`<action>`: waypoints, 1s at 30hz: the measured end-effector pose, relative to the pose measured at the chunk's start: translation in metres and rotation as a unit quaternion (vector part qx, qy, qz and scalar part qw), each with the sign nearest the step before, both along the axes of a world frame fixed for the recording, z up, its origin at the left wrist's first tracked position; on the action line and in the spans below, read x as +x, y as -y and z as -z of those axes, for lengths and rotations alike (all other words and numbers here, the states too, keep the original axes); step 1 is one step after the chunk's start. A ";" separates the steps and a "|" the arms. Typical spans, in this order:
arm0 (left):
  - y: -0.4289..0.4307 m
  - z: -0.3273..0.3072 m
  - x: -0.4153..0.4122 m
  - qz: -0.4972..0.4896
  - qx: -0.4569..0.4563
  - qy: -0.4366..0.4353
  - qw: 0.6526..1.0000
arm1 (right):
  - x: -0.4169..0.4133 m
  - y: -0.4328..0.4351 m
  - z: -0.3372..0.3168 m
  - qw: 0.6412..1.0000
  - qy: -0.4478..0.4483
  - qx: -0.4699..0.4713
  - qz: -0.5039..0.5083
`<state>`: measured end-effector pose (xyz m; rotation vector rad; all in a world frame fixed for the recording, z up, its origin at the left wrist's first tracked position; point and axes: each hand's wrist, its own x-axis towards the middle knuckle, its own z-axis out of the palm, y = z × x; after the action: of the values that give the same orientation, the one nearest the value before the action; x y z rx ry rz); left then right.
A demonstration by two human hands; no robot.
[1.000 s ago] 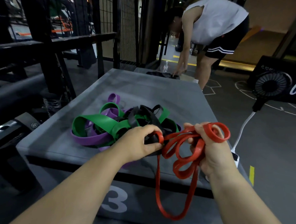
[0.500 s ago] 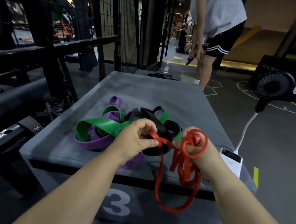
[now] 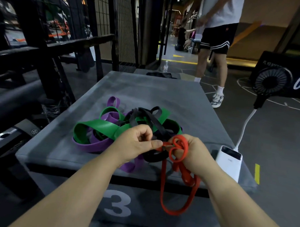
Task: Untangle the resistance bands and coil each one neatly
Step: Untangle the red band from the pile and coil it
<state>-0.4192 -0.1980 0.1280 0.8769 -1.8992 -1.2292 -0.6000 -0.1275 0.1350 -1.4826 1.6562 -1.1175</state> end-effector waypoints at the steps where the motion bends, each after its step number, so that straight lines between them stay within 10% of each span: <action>1: 0.001 0.002 -0.001 -0.011 -0.015 0.023 1.000 | 0.002 0.001 0.003 1.000 0.014 -0.009 0.004; 20: 0.008 0.013 -0.002 -0.040 -0.141 0.185 0.972 | 0.000 -0.014 -0.021 0.987 0.092 -0.125 0.047; 30: 0.025 0.013 -0.003 -0.008 -0.129 0.251 0.959 | -0.013 0.003 -0.004 0.979 0.157 -0.032 0.124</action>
<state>-0.4220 -0.2234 0.1152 1.1307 -2.3757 -0.7642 -0.6132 -0.1303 0.1386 -1.0857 1.6205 -1.4687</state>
